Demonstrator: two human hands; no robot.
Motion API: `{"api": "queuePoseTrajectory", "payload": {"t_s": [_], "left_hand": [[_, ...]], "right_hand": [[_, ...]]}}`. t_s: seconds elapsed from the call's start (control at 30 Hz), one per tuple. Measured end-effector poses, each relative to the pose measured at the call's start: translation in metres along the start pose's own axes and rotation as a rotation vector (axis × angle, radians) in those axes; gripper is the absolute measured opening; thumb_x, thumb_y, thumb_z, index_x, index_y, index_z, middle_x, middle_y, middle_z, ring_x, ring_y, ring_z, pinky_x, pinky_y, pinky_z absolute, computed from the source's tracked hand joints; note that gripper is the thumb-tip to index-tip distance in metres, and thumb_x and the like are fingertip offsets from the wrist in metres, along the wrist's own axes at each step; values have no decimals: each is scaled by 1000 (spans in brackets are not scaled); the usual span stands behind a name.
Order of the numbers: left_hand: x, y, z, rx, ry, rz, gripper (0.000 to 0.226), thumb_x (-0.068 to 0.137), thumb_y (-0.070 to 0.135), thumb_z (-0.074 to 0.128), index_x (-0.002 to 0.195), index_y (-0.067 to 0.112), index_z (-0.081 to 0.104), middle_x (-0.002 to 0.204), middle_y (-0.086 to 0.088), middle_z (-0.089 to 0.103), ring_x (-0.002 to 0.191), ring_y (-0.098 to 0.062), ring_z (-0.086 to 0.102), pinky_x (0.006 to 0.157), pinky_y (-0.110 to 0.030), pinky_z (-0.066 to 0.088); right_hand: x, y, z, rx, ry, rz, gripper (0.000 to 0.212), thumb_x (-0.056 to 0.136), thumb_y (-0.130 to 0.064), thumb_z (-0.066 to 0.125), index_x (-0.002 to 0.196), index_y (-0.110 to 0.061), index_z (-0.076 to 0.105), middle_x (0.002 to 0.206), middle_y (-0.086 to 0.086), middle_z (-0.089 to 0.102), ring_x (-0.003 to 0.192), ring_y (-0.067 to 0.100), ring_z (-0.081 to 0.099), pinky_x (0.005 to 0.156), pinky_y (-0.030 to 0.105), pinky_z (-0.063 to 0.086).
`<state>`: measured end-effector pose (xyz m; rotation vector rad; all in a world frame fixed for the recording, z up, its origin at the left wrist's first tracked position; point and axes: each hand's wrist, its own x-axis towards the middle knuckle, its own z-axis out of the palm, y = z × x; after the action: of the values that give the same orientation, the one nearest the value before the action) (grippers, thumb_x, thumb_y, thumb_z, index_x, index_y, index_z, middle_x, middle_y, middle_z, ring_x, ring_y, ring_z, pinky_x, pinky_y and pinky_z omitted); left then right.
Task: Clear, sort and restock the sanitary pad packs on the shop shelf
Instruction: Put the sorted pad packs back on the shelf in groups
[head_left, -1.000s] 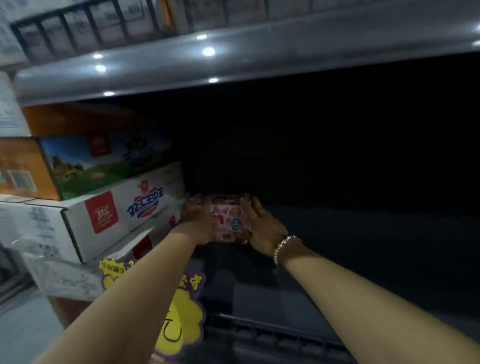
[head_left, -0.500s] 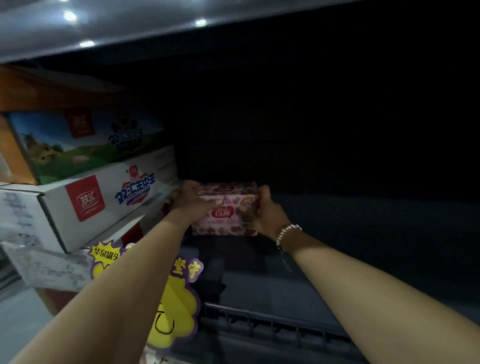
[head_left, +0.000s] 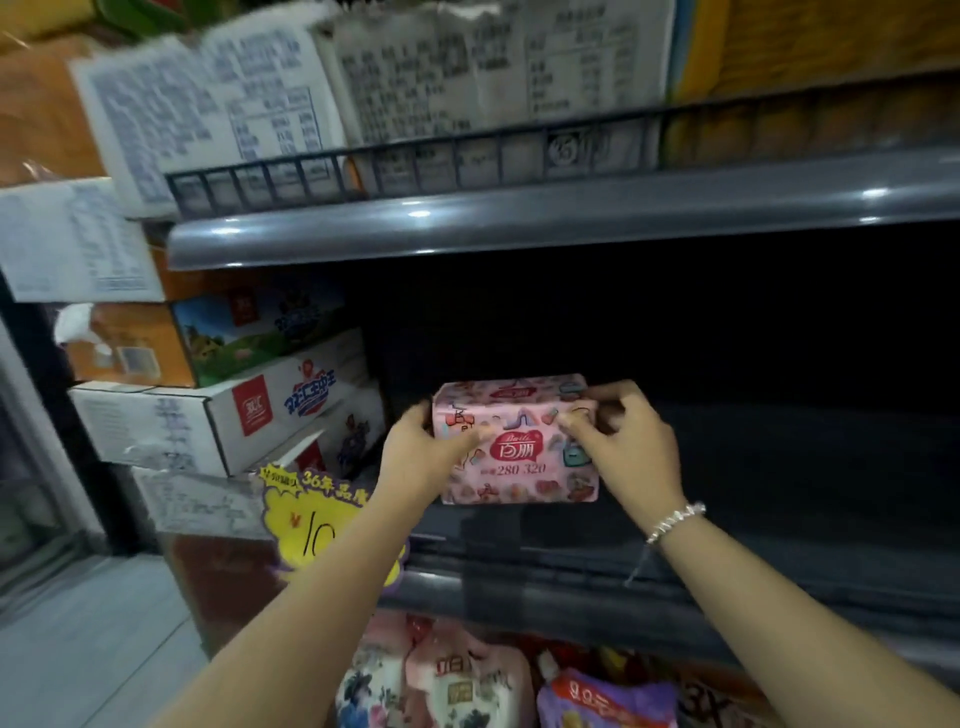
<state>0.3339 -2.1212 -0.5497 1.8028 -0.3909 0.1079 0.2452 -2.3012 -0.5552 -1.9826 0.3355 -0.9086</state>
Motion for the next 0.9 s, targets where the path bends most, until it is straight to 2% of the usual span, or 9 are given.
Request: {"api": "queuePoseTrajectory", "payload": {"t_s": [0.03,0.1,0.2,0.4,0.53,0.63,0.77,0.83,0.9], "left_hand": [[-20,7,-1,-60,-4,7,36,74,25,83,105,16,66,87,3,74,77,-13,72,58,-22,55],[-56,20,-3,-177,-8,9,32,75,23,81,103,21,66,86,4,74,77,-12,72,61,-24,57],[-107,31,-7,-247,-13,-40,44,75,27,81,111,24,57,99,1,71,84,-17,72,68,-35,60],[-195,10,-24,-315,-172,-174,69,62,34,79,123,30,47,105,-8,71,85,-26,73,67,-41,60],[-237,-31,-35,-341,-135,-320,89,52,38,82,132,36,44,109,-7,70,89,-28,72,76,-51,58],[-263,-61,-45,-375,-77,-419,81,59,33,81,132,25,46,107,-10,71,90,-30,72,78,-53,58],[-293,-99,-56,-422,-29,-550,57,67,29,79,117,18,55,101,-13,73,89,-33,72,79,-55,57],[-304,-120,-61,-482,23,-628,51,72,25,78,117,15,55,102,-14,73,90,-33,72,77,-53,58],[-312,-139,-66,-533,87,-701,49,77,21,78,120,13,56,101,-15,73,88,-33,72,69,-47,60]], "right_hand": [[-14,-6,-13,-5,-2,-2,31,80,-36,75,101,-24,56,78,-18,61,76,7,66,65,30,58],[-43,-13,-34,30,-6,21,27,79,-38,76,95,-27,58,75,-19,63,73,2,67,62,27,58],[-87,-16,-56,113,0,81,24,77,-34,77,93,-30,60,79,-13,71,73,1,69,63,29,59],[-167,-6,-69,144,-52,152,22,78,-41,75,95,-38,60,76,-11,73,74,1,70,73,39,59],[-213,5,-53,179,-143,224,38,80,-40,74,114,-32,60,94,-7,73,76,-4,68,66,25,58],[-245,16,-35,209,-242,293,43,81,-38,73,120,-32,55,110,-5,71,90,3,67,74,32,60],[-281,31,-9,192,-362,356,62,84,-35,72,139,-25,47,132,-3,60,110,5,57,95,32,52],[-295,34,3,220,-441,398,64,85,-28,71,142,-21,43,137,-4,55,109,1,54,90,21,49],[-306,38,15,214,-528,424,60,88,-25,69,142,-20,44,127,-8,58,89,-8,56,71,11,50]]}}
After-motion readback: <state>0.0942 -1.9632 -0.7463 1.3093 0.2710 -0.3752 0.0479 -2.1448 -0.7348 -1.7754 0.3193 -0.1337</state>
